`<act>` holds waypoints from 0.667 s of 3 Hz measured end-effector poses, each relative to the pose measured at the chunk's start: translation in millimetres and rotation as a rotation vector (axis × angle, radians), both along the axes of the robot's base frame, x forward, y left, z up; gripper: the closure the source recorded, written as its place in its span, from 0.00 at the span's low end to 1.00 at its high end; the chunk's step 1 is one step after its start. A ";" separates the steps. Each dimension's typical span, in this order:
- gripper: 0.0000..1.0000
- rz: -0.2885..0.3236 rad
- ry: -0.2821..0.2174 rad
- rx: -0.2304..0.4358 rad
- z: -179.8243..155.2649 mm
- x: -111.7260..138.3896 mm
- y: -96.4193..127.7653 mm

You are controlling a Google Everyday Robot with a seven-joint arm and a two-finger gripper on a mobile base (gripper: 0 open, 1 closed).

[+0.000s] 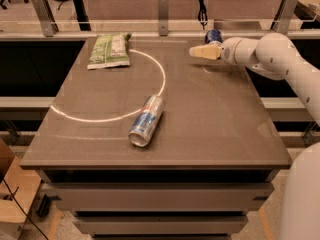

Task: Move pepsi can near green jalapeno chip bag

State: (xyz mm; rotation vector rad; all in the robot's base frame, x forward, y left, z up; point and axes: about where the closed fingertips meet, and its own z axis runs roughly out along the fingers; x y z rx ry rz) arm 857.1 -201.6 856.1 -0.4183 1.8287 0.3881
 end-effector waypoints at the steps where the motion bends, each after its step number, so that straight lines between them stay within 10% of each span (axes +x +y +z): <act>1: 0.18 -0.018 0.021 -0.024 -9.5 14.0 3.0; 2: 0.41 -0.044 0.028 -0.046 -14.0 23.2 0.5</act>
Offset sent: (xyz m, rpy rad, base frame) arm 0.0336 -0.0097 -0.0150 -0.0748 0.0325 -0.0852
